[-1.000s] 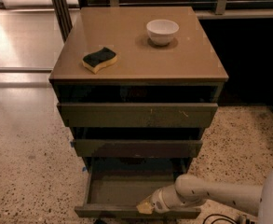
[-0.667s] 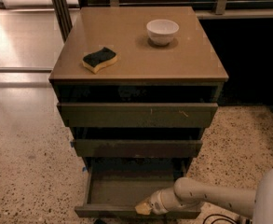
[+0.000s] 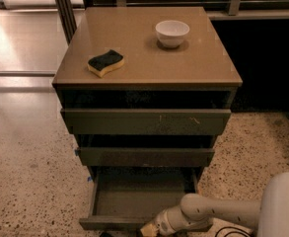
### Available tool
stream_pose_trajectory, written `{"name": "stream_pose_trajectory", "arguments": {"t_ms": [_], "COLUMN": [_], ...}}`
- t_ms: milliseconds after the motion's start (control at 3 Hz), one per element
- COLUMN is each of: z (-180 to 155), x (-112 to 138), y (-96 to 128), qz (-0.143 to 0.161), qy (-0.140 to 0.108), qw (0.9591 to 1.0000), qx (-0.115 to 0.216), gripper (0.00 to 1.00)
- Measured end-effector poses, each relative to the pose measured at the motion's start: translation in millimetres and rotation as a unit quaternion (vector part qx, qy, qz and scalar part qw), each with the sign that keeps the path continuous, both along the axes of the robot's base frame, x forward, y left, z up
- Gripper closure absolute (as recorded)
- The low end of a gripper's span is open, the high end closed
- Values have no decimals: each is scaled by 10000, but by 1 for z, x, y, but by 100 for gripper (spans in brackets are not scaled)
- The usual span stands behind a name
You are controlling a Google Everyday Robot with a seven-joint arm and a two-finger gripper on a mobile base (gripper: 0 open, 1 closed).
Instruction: Close bottom drawer
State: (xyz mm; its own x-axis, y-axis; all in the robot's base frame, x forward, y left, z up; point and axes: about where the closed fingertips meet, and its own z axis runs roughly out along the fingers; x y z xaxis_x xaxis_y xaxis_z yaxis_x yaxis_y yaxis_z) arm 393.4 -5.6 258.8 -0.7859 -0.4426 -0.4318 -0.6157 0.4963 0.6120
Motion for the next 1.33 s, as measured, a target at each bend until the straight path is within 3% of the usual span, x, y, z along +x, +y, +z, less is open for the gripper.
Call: {"name": "stream_pose_trajectory", "arguments": {"t_ms": [333,1000,1333], "z": [-39,-50,-57], "x": [-25,-11,20], "y": [10,10,3], "qz": [75,81,-92], "qy": [417,392,181], "qw": [9991,9991,9991], "qx": [-57,-128,-366], "gripper": [100,100,100]}}
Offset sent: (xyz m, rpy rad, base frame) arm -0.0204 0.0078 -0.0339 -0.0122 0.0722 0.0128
